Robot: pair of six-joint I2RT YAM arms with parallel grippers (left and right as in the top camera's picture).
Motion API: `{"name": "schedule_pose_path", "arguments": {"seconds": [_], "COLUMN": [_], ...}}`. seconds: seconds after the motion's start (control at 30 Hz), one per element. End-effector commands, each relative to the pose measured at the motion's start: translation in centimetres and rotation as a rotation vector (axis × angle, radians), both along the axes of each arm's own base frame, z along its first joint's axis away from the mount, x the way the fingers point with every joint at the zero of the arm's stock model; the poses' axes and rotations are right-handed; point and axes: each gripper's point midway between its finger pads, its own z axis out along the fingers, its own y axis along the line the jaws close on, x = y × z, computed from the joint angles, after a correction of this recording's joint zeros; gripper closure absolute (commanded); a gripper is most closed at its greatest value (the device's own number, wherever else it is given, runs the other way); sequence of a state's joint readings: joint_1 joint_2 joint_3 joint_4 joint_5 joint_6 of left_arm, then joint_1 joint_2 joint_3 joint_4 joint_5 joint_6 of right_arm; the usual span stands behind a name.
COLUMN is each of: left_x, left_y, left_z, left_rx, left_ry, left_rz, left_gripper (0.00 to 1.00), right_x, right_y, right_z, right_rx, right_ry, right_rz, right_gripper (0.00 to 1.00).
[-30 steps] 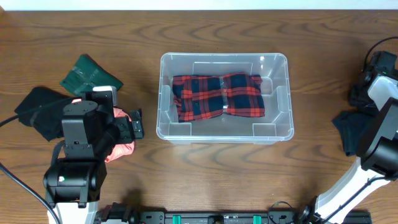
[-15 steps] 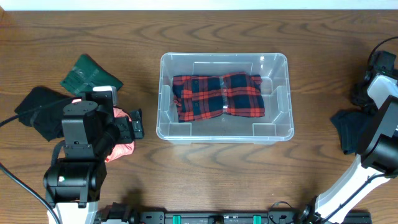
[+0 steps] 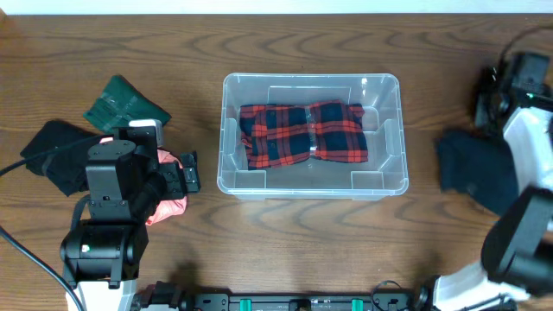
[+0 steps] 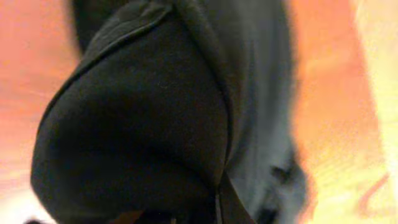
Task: Pack container
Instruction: 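Lift the black garment into the container and lower it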
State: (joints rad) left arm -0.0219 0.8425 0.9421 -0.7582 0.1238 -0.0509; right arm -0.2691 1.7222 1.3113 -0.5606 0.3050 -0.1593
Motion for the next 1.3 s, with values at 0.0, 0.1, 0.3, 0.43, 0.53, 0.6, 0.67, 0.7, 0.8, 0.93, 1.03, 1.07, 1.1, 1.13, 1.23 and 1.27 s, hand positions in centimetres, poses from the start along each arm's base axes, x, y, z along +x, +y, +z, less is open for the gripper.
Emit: {"name": "schedule_pose_path", "arguments": {"seconds": [0.0, 0.1, 0.3, 0.43, 0.53, 0.6, 0.67, 0.7, 0.8, 0.93, 1.03, 1.07, 1.1, 1.13, 1.23, 1.27], "left_x": [0.2, 0.2, 0.2, 0.2, 0.2, 0.2, 0.2, 0.2, 0.2, 0.2, 0.2, 0.2, 0.2, 0.2, 0.2, 0.2], "left_y": [0.0, 0.0, 0.0, 0.0, 0.0, 0.0, 0.0, 0.0, 0.0, 0.0, 0.0, 0.0, 0.0, 0.0, 0.0, 0.0], "left_z": [1.0, 1.0, 1.0, 1.0, 1.0, 1.0, 1.0, 1.0, 1.0, 1.0, 1.0, 1.0, 1.0, 1.0, 1.0, 1.0], "left_rx": [0.012, 0.012, 0.012, 0.012, 0.012, 0.012, 0.012, 0.012, 0.012, 0.012, 0.012, 0.012, 0.012, 0.012, 0.012, 0.012], "left_ry": [-0.026, -0.026, -0.026, -0.026, -0.026, -0.026, -0.026, -0.026, -0.026, -0.026, -0.026, -0.026, -0.026, -0.026, -0.026, -0.026], "left_rz": [-0.008, -0.008, -0.008, -0.008, -0.008, -0.008, -0.008, -0.008, -0.008, -0.008, -0.008, -0.008, -0.008, -0.008, -0.008, -0.008], "left_gripper": [0.02, 0.02, 0.02, 0.02, 0.02, 0.02, 0.02, 0.02, 0.02, 0.02, 0.02, 0.02, 0.02, 0.02, 0.02, 0.02], "right_x": [1.4, 1.5, 0.8, -0.2, -1.3, -2.0, -2.8, -3.3, -4.9, -6.2, -7.2, -7.6, -7.9, -8.3, -9.5, -9.8], "right_y": [5.2, 10.3, 19.8, 26.0, 29.8, 31.8, 33.6, 34.4, 37.2, 39.1, 40.2, 40.8, 41.3, 42.0, 43.6, 44.0], "right_z": [7.3, 11.1, 15.0, 14.9, 14.1, 13.4, 12.4, 11.7, 9.4, 6.5, 4.1, 3.6, 3.0, 2.5, 1.7, 1.5], "right_rx": [-0.043, -0.075, -0.091, -0.087, -0.069, -0.058, -0.032, -0.02, 0.033, 0.082, 0.117, 0.134, 0.152, 0.176, 0.205, 0.202], "right_ry": [-0.169, -0.245, -0.345, -0.341, -0.319, -0.297, -0.267, -0.244, -0.164, -0.069, 0.01, 0.031, 0.048, 0.066, 0.095, 0.102], "right_rz": [0.16, 0.303, 0.557, 0.726, 0.822, 0.869, 0.897, 0.914, 1.003, 1.016, 1.026, 1.043, 1.055, 1.071, 1.116, 1.128], "right_gripper": [0.99, 0.99, 0.99, 0.99, 0.99, 0.99, 0.99, 0.99, 0.99, 0.99, 0.99, 0.99, 0.99, 0.99, 0.99, 0.99]}}
